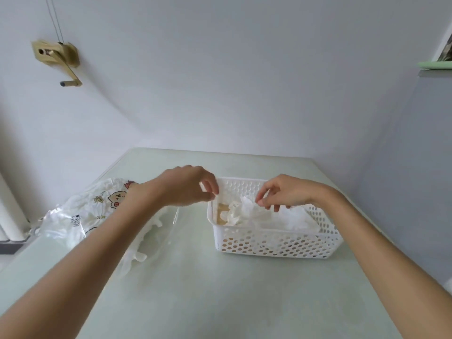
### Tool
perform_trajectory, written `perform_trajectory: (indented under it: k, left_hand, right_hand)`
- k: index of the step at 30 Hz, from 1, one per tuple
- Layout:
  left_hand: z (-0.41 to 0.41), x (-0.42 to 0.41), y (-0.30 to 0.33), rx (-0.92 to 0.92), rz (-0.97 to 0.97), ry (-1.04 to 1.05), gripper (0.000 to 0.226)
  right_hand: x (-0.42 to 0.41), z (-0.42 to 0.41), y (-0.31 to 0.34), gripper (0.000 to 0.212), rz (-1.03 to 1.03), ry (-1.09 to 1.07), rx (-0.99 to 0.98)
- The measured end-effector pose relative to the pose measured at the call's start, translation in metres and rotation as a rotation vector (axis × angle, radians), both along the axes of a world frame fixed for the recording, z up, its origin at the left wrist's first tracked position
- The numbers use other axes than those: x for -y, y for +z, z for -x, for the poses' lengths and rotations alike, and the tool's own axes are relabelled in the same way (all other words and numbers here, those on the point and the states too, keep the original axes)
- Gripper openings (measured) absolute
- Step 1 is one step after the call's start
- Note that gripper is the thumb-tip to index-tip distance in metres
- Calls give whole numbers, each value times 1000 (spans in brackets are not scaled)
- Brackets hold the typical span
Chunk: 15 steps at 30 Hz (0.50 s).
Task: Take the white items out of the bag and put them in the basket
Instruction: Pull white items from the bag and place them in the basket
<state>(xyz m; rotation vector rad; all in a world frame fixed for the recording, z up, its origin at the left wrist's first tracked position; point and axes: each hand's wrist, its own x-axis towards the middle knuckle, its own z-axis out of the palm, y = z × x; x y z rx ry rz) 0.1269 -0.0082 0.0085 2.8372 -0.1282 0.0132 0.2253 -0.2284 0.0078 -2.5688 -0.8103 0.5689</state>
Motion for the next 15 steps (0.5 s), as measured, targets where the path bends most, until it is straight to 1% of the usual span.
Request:
perform_trajectory:
  k: [4, 6, 8, 10, 12, 14, 15]
  left_hand:
    - [48, -47, -16, 185, 82, 332, 6]
    - [65, -65, -32, 197, 115, 483, 20]
    - [71, -75, -48, 146, 156, 556, 38]
    - [70, -79, -55, 97, 179, 588, 51]
    - [66, -82, -57, 51, 163, 598, 55]
    - [61, -85, -57, -24, 98, 596, 54]
    - [59, -86, -58, -67, 63, 599, 49]
  right_hand:
    - [-45, 35, 0, 6, -183, 49, 118]
    - [-72, 52, -9, 5, -261, 75, 158]
    - [-96, 67, -21, 7, -320, 75, 216]
    - [-117, 80, -33, 10, -327, 62, 332]
    - [-135, 91, -46, 17, -305, 65, 441]
    - [-149, 98, -58, 21, -290, 76, 458]
    - [-154, 100, -64, 23, -284, 76, 446]
